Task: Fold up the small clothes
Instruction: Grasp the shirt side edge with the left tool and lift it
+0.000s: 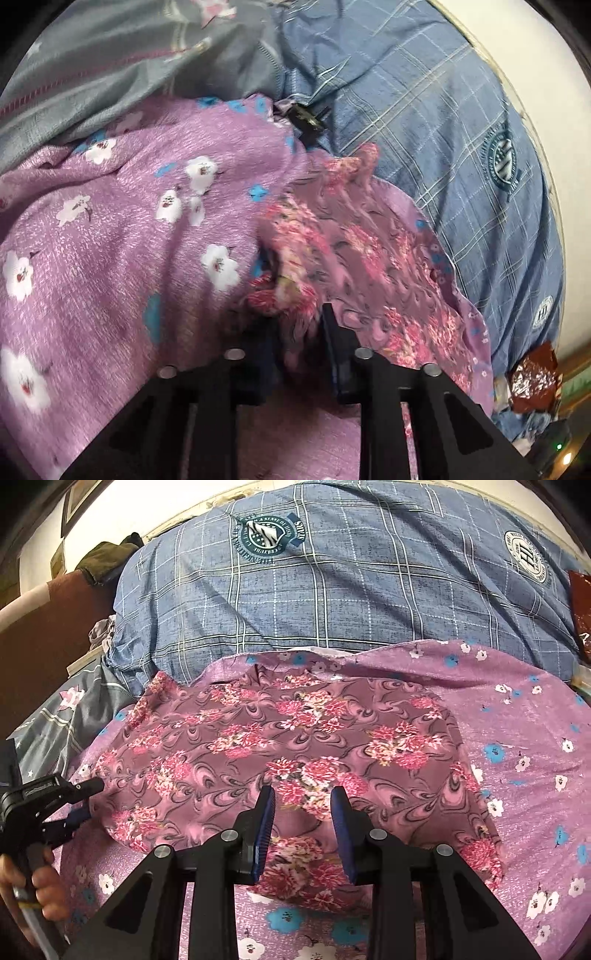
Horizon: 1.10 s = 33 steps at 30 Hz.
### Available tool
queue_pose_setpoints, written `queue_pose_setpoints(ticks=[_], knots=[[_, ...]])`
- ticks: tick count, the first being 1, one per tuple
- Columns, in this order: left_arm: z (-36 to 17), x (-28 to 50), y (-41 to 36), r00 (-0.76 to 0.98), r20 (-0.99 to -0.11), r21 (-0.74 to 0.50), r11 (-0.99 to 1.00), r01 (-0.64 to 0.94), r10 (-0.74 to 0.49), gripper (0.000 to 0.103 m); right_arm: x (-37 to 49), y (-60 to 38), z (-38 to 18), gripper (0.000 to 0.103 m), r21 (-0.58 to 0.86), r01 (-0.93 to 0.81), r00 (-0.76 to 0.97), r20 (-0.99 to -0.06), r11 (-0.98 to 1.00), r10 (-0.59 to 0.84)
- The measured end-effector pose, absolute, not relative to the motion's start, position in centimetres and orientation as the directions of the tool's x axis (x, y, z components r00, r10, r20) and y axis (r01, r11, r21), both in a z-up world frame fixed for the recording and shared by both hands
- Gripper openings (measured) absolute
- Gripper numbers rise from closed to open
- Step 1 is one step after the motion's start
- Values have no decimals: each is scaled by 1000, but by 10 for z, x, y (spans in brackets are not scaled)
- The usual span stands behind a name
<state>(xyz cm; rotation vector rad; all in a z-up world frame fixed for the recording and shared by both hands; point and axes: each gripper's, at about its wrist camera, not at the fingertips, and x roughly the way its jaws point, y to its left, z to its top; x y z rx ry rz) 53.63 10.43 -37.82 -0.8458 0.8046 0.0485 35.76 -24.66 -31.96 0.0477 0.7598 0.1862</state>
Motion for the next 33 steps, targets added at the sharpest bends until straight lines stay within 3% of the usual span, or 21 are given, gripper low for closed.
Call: queue_pose_setpoints(ticks=[5, 6, 9, 10, 14, 15, 16, 17, 21, 26, 28, 30, 32, 33], knots=[[-375, 533, 100, 745, -617, -649, 699, -300, -253, 16, 359, -250, -318, 33, 121, -144, 709, -679, 982, 188], [-374, 531, 97, 746, -621, -639, 707, -304, -240, 22, 358, -250, -318, 33, 124, -147, 709, -679, 981, 192], [-379, 533, 91, 739, -624, -654, 686, -317, -254, 55, 357, -246, -319, 33, 107, -157, 710, -679, 982, 187], [-380, 533, 89, 741, -619, -663, 679, -315, -260, 57, 357, -245, -320, 33, 103, -159, 709, -680, 982, 187], [-376, 535, 81, 739, -626, -635, 712, -300, -247, 54, 358, -243, -321, 32, 98, -163, 706, -684, 982, 186], [-376, 535, 82, 742, -623, -638, 709, -301, -247, 45, 358, -243, -322, 32, 99, -161, 705, -684, 982, 185], [-377, 536, 83, 742, -625, -636, 709, -304, -242, 24, 358, -244, -322, 32, 99, -160, 705, -685, 982, 184], [-378, 538, 84, 737, -635, -627, 712, -315, -233, 17, 359, -244, -322, 32, 99, -160, 705, -685, 982, 184], [-378, 539, 84, 755, -607, -647, 704, -291, -246, 10, 359, -247, -322, 32, 93, -154, 705, -688, 984, 175], [-367, 537, 71, 784, -578, -606, 763, -226, -227, 12, 361, -256, -324, 31, 99, -137, 700, -694, 986, 167], [-371, 538, 68, 770, -596, -601, 762, -240, -228, 35, 362, -260, -325, 31, 102, -128, 696, -699, 987, 162], [-378, 539, 66, 766, -586, -646, 723, -243, -265, 45, 361, -265, -326, 31, 102, -117, 695, -702, 988, 155], [-377, 541, 63, 768, -588, -631, 737, -241, -252, 45, 362, -269, -326, 31, 104, -109, 692, -706, 989, 151], [-376, 541, 61, 770, -591, -616, 751, -238, -241, 40, 362, -269, -326, 31, 105, -106, 691, -707, 989, 149]])
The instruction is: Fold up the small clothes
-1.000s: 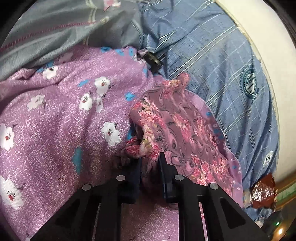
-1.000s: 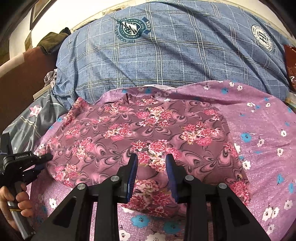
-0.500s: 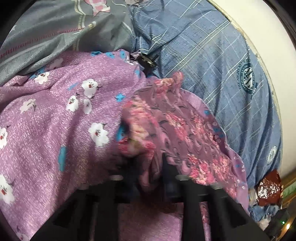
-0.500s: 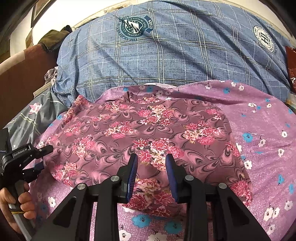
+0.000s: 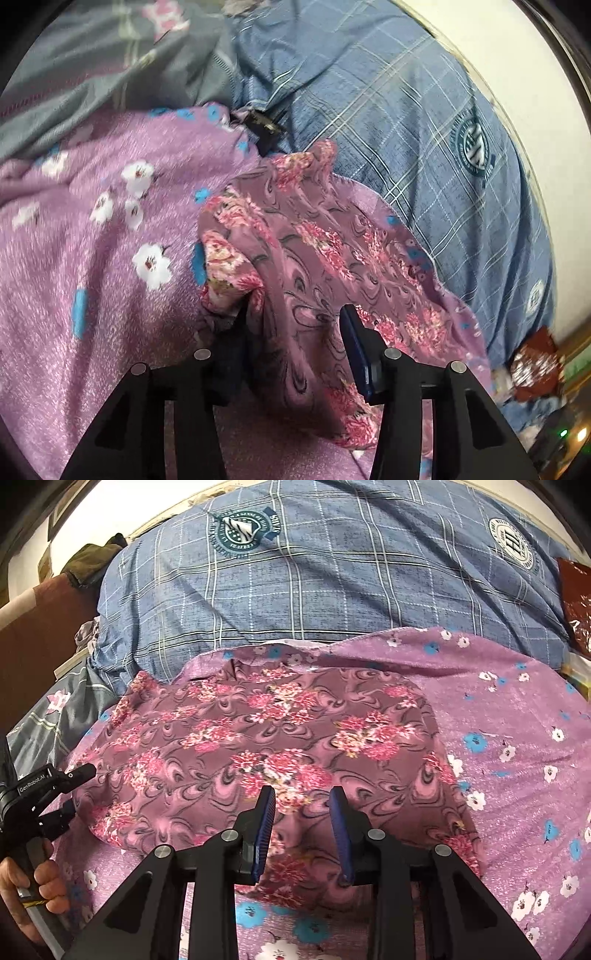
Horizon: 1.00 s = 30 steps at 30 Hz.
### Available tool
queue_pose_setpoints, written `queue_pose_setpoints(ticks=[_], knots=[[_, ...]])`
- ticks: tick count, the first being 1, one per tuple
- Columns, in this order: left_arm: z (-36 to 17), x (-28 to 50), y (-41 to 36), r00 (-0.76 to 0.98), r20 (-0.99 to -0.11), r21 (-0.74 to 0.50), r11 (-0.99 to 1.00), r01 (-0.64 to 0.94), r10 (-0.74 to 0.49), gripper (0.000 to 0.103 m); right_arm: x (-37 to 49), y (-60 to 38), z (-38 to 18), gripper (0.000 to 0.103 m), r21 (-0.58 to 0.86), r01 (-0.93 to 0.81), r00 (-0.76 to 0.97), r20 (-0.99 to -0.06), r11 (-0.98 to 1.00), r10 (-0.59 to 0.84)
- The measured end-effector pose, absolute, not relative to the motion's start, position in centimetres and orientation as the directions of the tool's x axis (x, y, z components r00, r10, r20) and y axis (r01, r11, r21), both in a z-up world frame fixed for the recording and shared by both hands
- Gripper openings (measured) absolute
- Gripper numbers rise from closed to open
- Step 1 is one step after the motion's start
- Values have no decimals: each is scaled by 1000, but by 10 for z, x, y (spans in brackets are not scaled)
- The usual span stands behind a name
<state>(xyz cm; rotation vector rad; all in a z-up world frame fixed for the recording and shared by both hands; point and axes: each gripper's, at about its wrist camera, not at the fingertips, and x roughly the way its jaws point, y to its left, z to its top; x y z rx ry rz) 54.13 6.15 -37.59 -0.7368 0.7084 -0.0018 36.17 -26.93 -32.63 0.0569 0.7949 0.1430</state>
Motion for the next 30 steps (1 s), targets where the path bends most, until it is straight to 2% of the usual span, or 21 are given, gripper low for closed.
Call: queue_pose_setpoints(ticks=[1, 2, 8, 10, 12, 13, 14, 15, 16, 17, 21, 24, 27, 30], knots=[[-375, 542, 60, 772, -593, -600, 764, -236, -228, 23, 362, -270, -327, 31, 105, -104, 690, -709, 989, 148], [-375, 542, 58, 770, -600, -585, 775, -238, -217, 15, 362, -271, -327, 31, 104, -104, 689, -710, 989, 147], [-378, 545, 59, 766, -605, -591, 767, -250, -216, 13, 363, -271, -326, 31, 107, -107, 691, -707, 988, 151], [-380, 547, 57, 757, -617, -589, 765, -261, -216, 34, 363, -270, -326, 31, 109, -107, 692, -705, 988, 153], [-380, 548, 52, 762, -604, -609, 752, -250, -236, 42, 364, -270, -327, 31, 108, -107, 688, -710, 988, 152], [-378, 549, 50, 763, -602, -604, 759, -244, -234, 42, 364, -270, -328, 31, 107, -105, 685, -713, 989, 150], [-375, 549, 47, 762, -609, -577, 783, -234, -221, 42, 365, -270, -329, 31, 107, -104, 683, -716, 989, 149], [-373, 550, 45, 760, -616, -555, 799, -233, -206, 35, 366, -269, -331, 31, 107, -99, 679, -719, 989, 146], [-371, 550, 43, 757, -624, -534, 813, -234, -192, 21, 366, -269, -332, 31, 109, -96, 676, -722, 989, 145], [-370, 551, 44, 755, -629, -522, 820, -235, -184, 15, 367, -269, -334, 31, 111, -95, 674, -724, 989, 146], [-371, 551, 55, 751, -616, -578, 784, -227, -236, 11, 370, -263, -338, 31, 100, -99, 669, -730, 990, 140], [-368, 551, 57, 759, -607, -576, 789, -215, -236, 11, 370, -258, -338, 31, 94, -111, 669, -729, 989, 144], [-366, 551, 54, 769, -598, -571, 794, -210, -227, 14, 369, -255, -337, 31, 84, -121, 674, -724, 989, 144], [-372, 552, 53, 759, -601, -600, 769, -222, -249, 44, 368, -258, -335, 31, 93, -119, 675, -723, 989, 149]])
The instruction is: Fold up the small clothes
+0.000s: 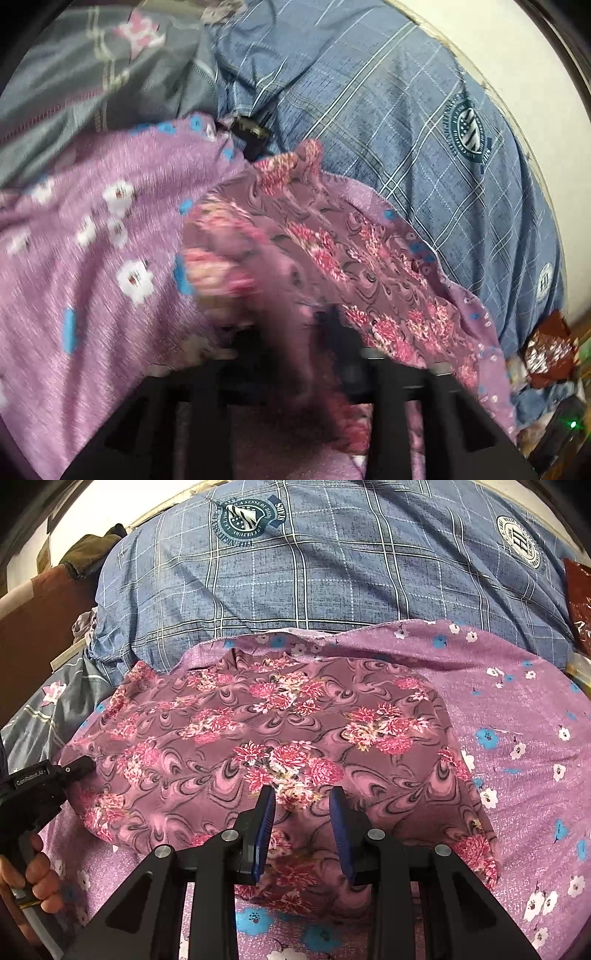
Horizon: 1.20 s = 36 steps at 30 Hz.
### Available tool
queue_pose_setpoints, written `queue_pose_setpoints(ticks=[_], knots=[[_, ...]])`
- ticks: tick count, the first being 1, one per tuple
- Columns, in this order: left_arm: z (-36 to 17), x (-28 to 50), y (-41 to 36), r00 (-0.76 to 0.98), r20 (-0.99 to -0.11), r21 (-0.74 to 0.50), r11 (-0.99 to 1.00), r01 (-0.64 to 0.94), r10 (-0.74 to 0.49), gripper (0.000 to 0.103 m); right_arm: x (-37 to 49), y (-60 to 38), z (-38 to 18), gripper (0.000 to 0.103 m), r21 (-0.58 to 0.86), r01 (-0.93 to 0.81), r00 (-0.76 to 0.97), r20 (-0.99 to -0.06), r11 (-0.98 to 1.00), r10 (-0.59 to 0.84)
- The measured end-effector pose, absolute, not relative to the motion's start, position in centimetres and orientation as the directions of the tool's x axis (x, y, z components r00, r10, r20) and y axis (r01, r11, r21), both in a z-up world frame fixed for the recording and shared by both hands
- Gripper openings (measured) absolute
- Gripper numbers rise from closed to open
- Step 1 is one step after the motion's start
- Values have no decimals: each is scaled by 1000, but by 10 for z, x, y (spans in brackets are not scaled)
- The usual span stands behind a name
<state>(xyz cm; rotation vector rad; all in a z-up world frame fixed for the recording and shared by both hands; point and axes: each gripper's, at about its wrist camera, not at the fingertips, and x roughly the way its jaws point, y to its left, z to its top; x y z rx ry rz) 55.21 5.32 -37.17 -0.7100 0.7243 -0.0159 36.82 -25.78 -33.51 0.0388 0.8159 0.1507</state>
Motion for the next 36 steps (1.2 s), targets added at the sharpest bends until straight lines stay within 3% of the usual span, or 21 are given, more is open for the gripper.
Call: queue_pose_setpoints(ticks=[2, 3, 4, 5, 9, 17, 25, 30, 36], knots=[[-372, 551, 51, 770, -591, -599, 771, -218, -241, 43, 367, -261, -333, 31, 102, -116, 678, -719, 988, 153], [-371, 551, 49, 772, -594, -581, 784, -217, -226, 36, 367, -262, -332, 31, 104, -115, 680, -717, 988, 155], [-370, 551, 47, 775, -597, -560, 799, -220, -205, 20, 366, -263, -331, 31, 104, -116, 681, -715, 988, 155], [-370, 550, 46, 776, -602, -545, 808, -226, -189, 13, 365, -265, -330, 31, 103, -116, 683, -714, 988, 155], [-369, 548, 48, 785, -583, -576, 788, -219, -208, 11, 364, -271, -329, 31, 112, -104, 683, -714, 988, 153], [-351, 542, 39, 798, -569, -519, 839, -162, -198, 9, 370, -284, -333, 31, 134, -62, 678, -722, 989, 140], [-292, 527, -5, 821, -542, -320, 948, -6, -178, 8, 382, -350, -330, 31, 299, 102, 674, -722, 949, 155], [-246, 519, -50, 837, -504, -225, 968, 110, -213, 5, 379, -403, -333, 31, 427, 226, 672, -719, 875, 178], [-225, 518, -145, 806, -509, -108, 951, 290, -303, 5, 369, -445, -328, 31, 472, 292, 696, -702, 832, 154]])
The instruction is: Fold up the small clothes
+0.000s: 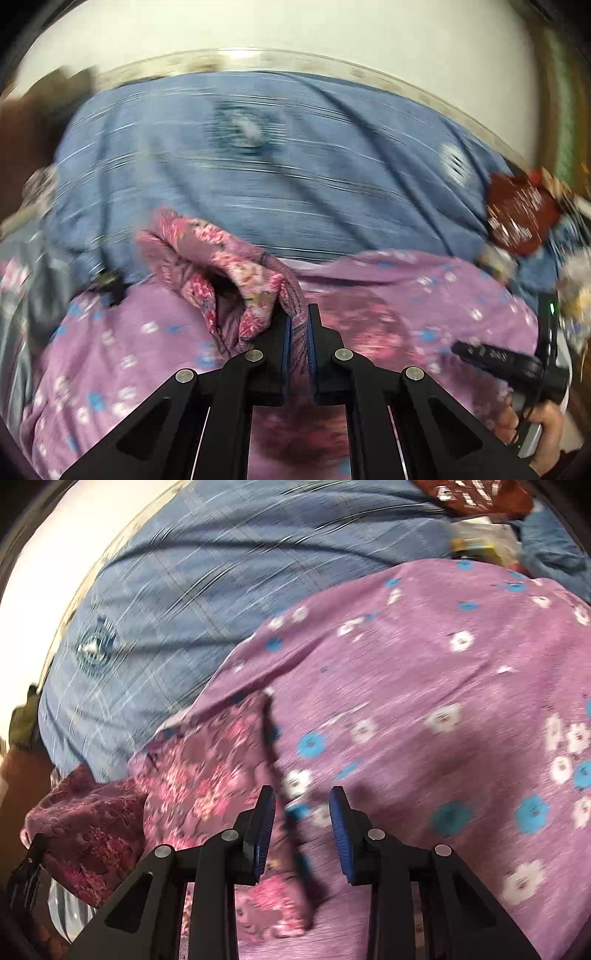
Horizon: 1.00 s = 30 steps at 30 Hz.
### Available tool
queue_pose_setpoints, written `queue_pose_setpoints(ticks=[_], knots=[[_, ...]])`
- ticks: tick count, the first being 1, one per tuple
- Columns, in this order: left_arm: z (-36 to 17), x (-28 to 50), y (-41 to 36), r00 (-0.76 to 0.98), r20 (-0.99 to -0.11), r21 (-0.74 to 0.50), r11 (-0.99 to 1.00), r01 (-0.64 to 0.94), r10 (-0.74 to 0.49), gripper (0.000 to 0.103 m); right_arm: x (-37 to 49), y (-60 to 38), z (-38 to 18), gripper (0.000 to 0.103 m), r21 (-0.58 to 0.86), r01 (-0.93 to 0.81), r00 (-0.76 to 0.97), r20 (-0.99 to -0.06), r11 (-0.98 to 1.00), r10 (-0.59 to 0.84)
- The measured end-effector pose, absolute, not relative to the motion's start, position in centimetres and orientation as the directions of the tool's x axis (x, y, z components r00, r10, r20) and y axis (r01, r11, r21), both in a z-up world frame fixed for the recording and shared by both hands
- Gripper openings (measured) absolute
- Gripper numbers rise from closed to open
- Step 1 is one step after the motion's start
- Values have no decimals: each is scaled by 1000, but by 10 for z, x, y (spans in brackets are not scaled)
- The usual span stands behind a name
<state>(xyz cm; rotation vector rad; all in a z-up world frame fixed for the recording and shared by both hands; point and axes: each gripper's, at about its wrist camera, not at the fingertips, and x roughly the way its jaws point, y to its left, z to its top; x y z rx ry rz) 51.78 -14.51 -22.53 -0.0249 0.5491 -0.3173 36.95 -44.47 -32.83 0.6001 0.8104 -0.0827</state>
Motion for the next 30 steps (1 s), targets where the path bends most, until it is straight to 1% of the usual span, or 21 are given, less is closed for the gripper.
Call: queue_pose_setpoints(ticks=[2, 5, 7, 8, 10, 11, 12, 13, 14, 15, 16, 18, 19, 20, 22, 24, 26, 27, 29, 30], knots=[[-233, 522, -178, 776, -534, -89, 935, 344, -336, 5, 368, -458, -328, 31, 483, 313, 701, -698, 818, 145], [-260, 526, -236, 718, -583, -28, 893, 448, -379, 5, 367, -476, -328, 31, 493, 346, 708, -696, 798, 123], [-288, 529, -267, 654, -645, -5, 858, 514, -396, 9, 368, -487, -328, 31, 497, 367, 709, -697, 786, 110], [-305, 530, -279, 610, -691, 3, 843, 538, -387, 10, 369, -490, -328, 32, 498, 373, 709, -697, 783, 105], [-318, 527, -281, 566, -728, -11, 832, 555, -387, 14, 370, -493, -328, 34, 495, 382, 709, -699, 781, 95], [-318, 527, -277, 555, -727, -31, 826, 562, -405, 16, 372, -492, -329, 34, 494, 381, 707, -700, 781, 98], [-314, 522, -267, 551, -713, -59, 820, 569, -434, 23, 373, -491, -329, 34, 496, 375, 706, -700, 783, 106], [-308, 518, -257, 561, -696, -69, 819, 570, -449, 33, 375, -487, -330, 35, 498, 363, 703, -701, 787, 120], [-299, 512, -244, 586, -666, -70, 820, 568, -462, 40, 377, -484, -331, 35, 498, 353, 700, -702, 792, 129], [-286, 503, -227, 623, -622, -64, 824, 564, -475, 56, 380, -478, -331, 35, 496, 337, 695, -704, 800, 143], [-274, 494, -207, 661, -569, -62, 827, 558, -489, 64, 381, -474, -332, 35, 497, 328, 693, -705, 803, 153], [-261, 483, -174, 709, -495, -79, 838, 539, -502, 68, 384, -464, -333, 36, 520, 291, 688, -697, 803, 202], [-261, 479, -159, 726, -479, -88, 849, 521, -494, 70, 385, -459, -334, 38, 545, 263, 686, -686, 796, 243], [-261, 481, -144, 745, -475, -94, 869, 486, -468, 71, 385, -455, -334, 40, 560, 245, 689, -675, 792, 264], [-271, 493, -123, 767, -505, -101, 910, 403, -396, 70, 383, -447, -329, 42, 566, 222, 714, -649, 794, 263], [-289, 502, -105, 751, -546, -159, 926, 342, -371, 69, 379, -440, -319, 42, 575, 177, 749, -605, 799, 269], [-302, 512, -96, 711, -595, -210, 926, 312, -375, 69, 377, -427, -309, 50, 553, 101, 766, -574, 827, 290], [-307, 517, -94, 682, -618, -247, 920, 303, -391, 69, 376, -418, -305, 52, 532, 67, 764, -571, 844, 300], [-311, 521, -96, 650, -616, -319, 895, 312, -445, 69, 377, -405, -303, 57, 512, 5, 750, -570, 859, 335], [-312, 523, -98, 639, -621, -325, 891, 318, -454, 69, 378, -398, -303, 59, 496, -10, 740, -581, 868, 341]])
